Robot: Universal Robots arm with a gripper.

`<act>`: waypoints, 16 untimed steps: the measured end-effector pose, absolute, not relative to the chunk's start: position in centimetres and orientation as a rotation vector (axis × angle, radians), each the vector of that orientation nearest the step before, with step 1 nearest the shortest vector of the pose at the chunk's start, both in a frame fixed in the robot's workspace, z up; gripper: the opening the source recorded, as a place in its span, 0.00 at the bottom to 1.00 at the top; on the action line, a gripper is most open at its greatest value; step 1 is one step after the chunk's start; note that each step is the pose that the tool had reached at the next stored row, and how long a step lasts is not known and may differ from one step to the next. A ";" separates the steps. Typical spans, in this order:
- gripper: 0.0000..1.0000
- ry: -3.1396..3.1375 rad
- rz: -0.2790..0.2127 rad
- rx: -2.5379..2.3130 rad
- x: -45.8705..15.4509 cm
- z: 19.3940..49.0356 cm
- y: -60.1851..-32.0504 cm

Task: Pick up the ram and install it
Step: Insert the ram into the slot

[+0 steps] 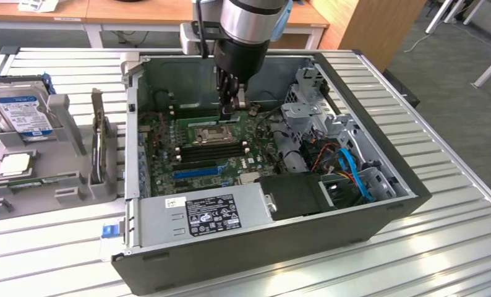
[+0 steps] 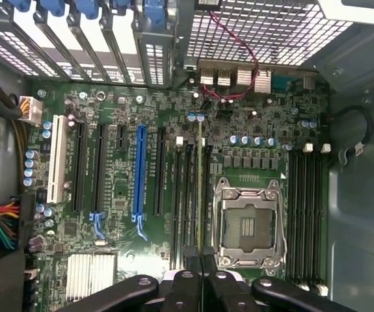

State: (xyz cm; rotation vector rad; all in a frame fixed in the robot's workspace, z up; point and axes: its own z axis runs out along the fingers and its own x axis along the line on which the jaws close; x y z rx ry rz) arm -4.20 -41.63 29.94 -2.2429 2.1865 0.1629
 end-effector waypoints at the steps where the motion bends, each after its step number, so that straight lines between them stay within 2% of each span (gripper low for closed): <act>1: 0.12 2.186 0.163 -2.243 -4.2 29.8 -41.6; 16: 0.12 2.187 0.163 -2.243 -4.2 28.1 -41.6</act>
